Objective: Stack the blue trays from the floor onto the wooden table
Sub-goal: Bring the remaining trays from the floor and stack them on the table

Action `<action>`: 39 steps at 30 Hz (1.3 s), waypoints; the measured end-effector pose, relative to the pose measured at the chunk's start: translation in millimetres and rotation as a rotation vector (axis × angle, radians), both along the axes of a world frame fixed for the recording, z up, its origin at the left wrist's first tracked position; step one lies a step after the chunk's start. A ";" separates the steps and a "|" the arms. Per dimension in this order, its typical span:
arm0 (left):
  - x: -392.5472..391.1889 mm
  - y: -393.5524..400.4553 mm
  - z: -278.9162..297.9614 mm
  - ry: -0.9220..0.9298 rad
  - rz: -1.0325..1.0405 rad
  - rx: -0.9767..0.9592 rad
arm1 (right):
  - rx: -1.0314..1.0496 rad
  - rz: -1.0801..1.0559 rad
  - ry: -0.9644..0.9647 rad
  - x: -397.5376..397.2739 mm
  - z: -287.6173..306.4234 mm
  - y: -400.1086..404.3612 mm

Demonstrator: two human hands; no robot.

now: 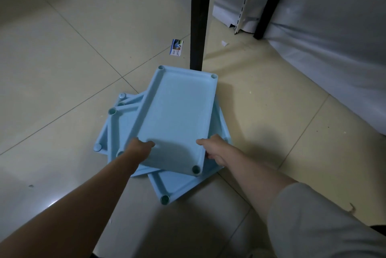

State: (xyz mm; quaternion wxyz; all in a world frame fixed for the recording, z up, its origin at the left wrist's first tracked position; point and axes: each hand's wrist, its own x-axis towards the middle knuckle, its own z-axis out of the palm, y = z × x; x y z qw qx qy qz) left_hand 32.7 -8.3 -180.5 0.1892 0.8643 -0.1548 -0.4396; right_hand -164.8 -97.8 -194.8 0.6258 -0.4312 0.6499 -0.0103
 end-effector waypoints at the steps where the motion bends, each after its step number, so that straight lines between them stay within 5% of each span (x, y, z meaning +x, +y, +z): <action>1: 0.4 0.5 -0.4 -0.009 -0.011 -0.002 | -0.007 -0.014 -0.019 3.3 0.7 1.6; 12: 0.6 -7.1 18.5 -0.342 -0.107 0.015 | -0.251 -0.250 0.126 8.1 12.5 -6.6; 23: 0.2 -21.7 59.6 -0.290 0.120 -0.120 | -0.743 0.161 0.363 -37.9 84.3 -20.6; 30: -32.1 -9.1 207.7 -0.557 -0.105 -0.285 | -0.915 0.524 0.502 -29.9 246.4 -18.2; 35: -46.2 -15.9 340.2 -0.820 -0.462 -0.464 | -0.866 0.635 0.548 -30.0 368.7 0.9; 39: -53.9 -13.7 432.2 -0.894 -0.654 -0.474 | -1.017 0.808 0.594 -36.1 460.5 18.7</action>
